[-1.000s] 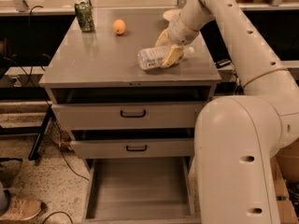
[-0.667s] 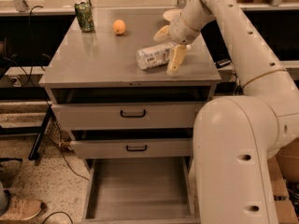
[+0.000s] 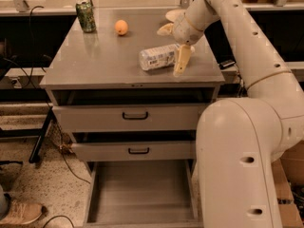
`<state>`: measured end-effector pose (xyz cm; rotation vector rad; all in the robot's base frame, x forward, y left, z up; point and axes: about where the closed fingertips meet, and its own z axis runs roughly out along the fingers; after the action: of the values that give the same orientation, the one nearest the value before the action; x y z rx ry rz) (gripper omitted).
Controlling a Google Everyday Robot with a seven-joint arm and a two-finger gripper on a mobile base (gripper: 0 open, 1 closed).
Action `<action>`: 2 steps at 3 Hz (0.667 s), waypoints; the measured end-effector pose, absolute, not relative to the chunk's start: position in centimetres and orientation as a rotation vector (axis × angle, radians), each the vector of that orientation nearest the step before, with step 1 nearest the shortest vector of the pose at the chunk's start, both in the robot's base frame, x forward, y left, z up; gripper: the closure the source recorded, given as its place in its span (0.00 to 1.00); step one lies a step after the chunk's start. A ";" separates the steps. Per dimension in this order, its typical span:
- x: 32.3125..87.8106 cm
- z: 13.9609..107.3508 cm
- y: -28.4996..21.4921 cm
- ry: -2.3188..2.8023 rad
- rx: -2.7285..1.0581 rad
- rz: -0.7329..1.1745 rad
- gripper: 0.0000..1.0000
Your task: Pick blue plastic bottle from bottom drawer and place on counter
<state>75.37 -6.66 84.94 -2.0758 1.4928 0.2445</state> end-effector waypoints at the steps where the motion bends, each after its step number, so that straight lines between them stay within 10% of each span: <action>1: 73.9 88.5 -9.5 1.476 -2.017 0.160 0.00; 2: 70.4 94.0 -13.5 1.425 -1.924 0.007 0.00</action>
Offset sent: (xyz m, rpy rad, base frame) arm -0.1383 -0.1007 0.1003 0.0393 -0.3238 -0.1304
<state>70.43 -13.48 94.05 -1.9237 1.4254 0.0067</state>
